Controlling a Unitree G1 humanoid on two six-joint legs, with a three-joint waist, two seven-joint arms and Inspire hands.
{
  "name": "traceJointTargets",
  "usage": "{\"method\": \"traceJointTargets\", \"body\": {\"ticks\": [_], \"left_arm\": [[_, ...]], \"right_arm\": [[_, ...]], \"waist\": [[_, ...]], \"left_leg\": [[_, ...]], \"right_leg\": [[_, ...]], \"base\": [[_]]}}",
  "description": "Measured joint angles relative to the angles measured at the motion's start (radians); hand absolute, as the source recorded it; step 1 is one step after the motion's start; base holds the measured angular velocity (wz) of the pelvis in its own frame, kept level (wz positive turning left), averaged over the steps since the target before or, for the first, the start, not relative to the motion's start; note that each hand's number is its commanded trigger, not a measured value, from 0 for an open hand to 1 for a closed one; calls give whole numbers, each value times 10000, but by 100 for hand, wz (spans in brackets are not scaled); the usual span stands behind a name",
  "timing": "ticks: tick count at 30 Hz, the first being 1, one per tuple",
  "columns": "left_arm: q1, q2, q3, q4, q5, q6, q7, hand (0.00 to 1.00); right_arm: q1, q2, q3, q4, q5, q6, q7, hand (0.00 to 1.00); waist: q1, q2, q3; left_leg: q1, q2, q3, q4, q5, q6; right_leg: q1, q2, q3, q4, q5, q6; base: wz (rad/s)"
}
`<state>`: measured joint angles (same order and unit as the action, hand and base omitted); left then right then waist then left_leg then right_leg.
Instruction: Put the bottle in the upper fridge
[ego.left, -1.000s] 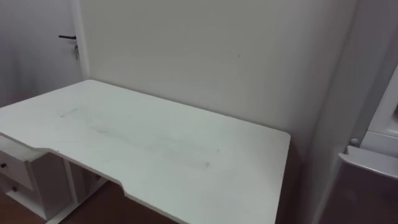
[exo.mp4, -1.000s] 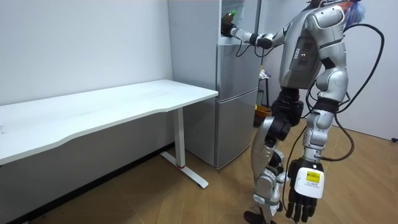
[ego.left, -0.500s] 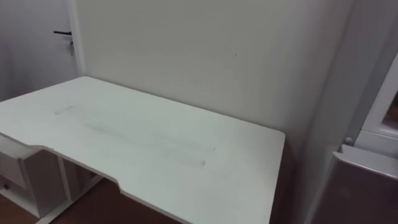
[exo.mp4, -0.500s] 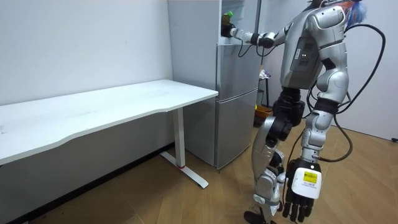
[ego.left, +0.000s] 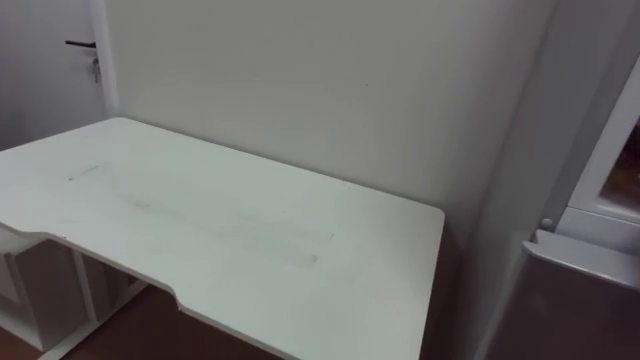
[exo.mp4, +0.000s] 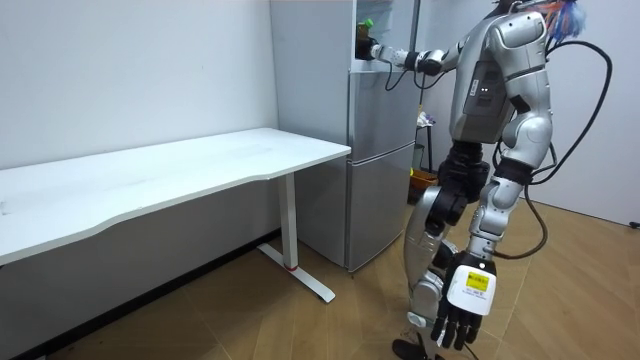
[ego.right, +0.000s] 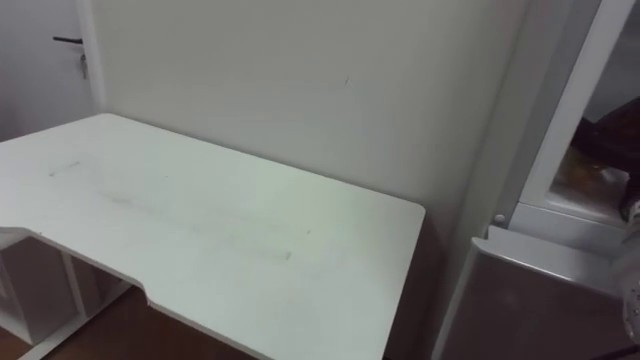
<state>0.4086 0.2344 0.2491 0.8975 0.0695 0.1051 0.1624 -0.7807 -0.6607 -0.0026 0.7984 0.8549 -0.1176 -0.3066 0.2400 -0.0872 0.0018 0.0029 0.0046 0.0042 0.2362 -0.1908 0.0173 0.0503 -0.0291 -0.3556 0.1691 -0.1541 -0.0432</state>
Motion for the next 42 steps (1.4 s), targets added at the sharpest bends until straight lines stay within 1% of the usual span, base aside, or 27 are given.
{"method": "traceJointTargets", "body": {"ticks": [1, 2, 3, 4, 5, 6, 7, 10, 13, 20, 27, 35, 42], "left_arm": [[35, -1, 12, -6, 2, 0, -6, 0], [107, -6, 15, -16, 3, -2, -9, 0], [152, -9, 15, -18, 0, -5, -12, 0], [234, -13, 20, 0, -3, -6, -27, 0], [251, -36, 55, 76, -1, -10, -37, 0], [253, -62, 99, 100, 6, -10, -38, 0], [251, -145, 252, 124, 6, -20, -36, 0], [288, -158, 255, 314, 25, -31, -17, 0], [333, -161, 255, 493, 17, -30, -17, 0], [319, -162, 256, 670, 113, -41, -11, 0], [291, -186, 256, 675, 113, -42, 0, 0], [287, -194, 256, 685, 122, -42, 0, 0], [288, -194, 318, 694, 122, -109, -1, 0]], "right_arm": [[35, 0, -1, -178, -13, 95, 0, 0], [89, 0, -5, -354, -12, 166, -3, 0], [103, 0, -6, -427, -7, 211, -3, 0], [151, 0, -6, -576, 17, 286, -9, 0], [173, 1, -3, -741, 29, 347, -28, 0], [187, 0, -5, -814, 18, 360, -31, 0], [243, 0, -52, -1029, -14, 439, -84, 0], [630, -2, -206, -1705, -24, 528, -118, 0], [690, -2, -192, -1914, -23, 648, -119, 0], [1062, -1, -192, -2713, -52, 653, -218, 0], [1211, 0, -193, -2993, -74, 653, -239, 0], [1273, 2, -182, -3035, -1110, 653, -527, 0], [1669, 1, -180, -3632, -1210, 653, -534, 0]], "waist": [[0, 37, -26], [-1, 74, -93], [-18, 102, -121], [-79, 142, -176], [-102, 157, -181], [-127, 213, -147], [-188, 231, -143], [-232, 231, -143], [-345, 244, -125], [-452, 272, -71], [-446, 265, -62], [-439, 267, -53], [-438, 245, -49]], "left_leg": [[19, 12, 70, -26, -2, -1], [35, 24, 140, -61, -2, 0], [65, 27, 171, -72, -2, 0], [116, 27, 198, -79, 0, 1], [240, 26, 213, -155, 3, 2], [265, 27, 218, -168, 3, 2], [278, 26, 213, -232, 3, 2], [330, 21, 207, -326, 27, -6], [405, 19, 204, -375, 27, -6], [426, 27, 325, -429, 25, -4], [447, 39, 404, -476, 25, -4], [450, 52, 461, -487, 25, -4], [465, 67, 493, -483, 24, -6]], "right_leg": [[-4, 1, 12, 8, 30, -4], [0, 1, 42, 17, 37, -5], [9, 0, 43, 22, 44, -7], [51, 0, 35, 44, 59, -7], [95, -6, 47, 82, 59, -7], [125, -6, 54, 85, 58, -7], [170, -11, 46, 71, 55, -3], [189, -7, 58, 9, 43, 2], [235, -4, 92, -5, 28, 10], [220, 9, 159, -7, 26, 13], [195, 20, 245, -5, 26, 14], [184, 26, 284, -5, 25, 16], [170, 36, 303, 6, 25, 15]], "base": [[-13], [-13], [-10], [-6], [-5], [0], [0], [0], [0], [-2], [-3], [0], [0]]}}
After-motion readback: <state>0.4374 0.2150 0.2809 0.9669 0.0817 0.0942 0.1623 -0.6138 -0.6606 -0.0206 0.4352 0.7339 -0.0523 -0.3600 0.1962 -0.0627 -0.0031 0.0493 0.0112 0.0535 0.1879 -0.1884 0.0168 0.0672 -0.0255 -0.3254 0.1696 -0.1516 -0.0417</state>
